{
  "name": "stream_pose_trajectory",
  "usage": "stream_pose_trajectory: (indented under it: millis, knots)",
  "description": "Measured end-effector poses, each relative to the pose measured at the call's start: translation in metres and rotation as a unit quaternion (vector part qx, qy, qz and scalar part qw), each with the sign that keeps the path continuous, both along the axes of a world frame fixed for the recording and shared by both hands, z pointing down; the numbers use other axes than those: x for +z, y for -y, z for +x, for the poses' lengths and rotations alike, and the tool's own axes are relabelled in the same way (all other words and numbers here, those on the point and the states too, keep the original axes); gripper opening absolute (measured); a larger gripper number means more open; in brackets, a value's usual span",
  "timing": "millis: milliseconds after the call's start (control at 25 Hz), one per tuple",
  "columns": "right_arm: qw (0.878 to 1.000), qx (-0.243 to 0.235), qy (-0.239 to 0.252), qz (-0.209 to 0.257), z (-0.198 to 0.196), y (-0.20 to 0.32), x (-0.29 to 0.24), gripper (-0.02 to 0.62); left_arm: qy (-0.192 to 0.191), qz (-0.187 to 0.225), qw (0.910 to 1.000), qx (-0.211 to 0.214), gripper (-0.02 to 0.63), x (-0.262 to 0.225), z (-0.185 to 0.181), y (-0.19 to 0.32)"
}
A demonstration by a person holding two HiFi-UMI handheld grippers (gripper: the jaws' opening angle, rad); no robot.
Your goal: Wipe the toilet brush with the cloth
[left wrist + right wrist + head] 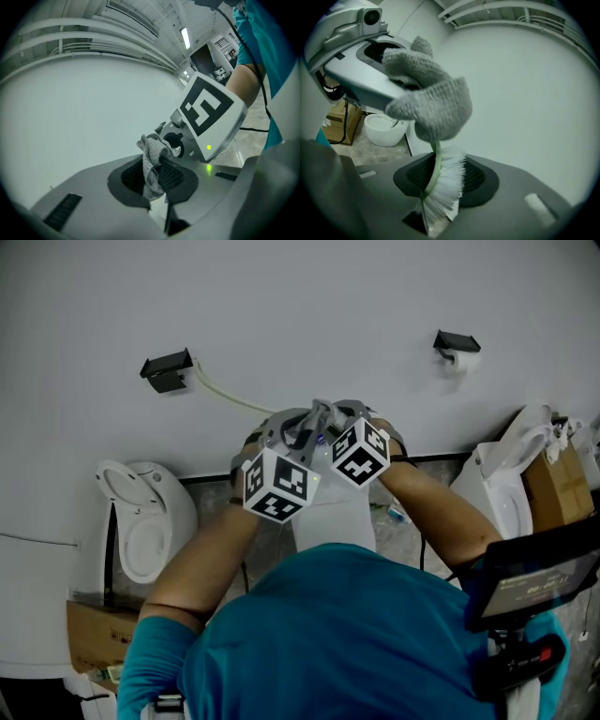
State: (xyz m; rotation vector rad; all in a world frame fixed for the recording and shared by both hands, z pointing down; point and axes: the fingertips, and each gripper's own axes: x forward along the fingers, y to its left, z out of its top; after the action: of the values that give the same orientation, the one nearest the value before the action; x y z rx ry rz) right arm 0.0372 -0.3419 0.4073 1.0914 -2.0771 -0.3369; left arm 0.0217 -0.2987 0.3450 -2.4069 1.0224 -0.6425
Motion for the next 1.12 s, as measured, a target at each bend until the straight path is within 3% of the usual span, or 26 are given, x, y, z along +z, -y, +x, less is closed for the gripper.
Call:
stream_pose_trajectory:
  millis: [240,1120]
  knots:
    - [1.0,-0.018,0.023,0.006,-0.014,-0.008,-0.009,0.146,0.004,-0.027,0.9996,-0.003,0.04,0.021,0.004,0.005]
    - [0.998,-0.028,0.043,0.032,-0.011,-0.013,-0.019,0.146,0.024,-0.018,0.999,-0.035,0.04,0.026,-0.024,0.012]
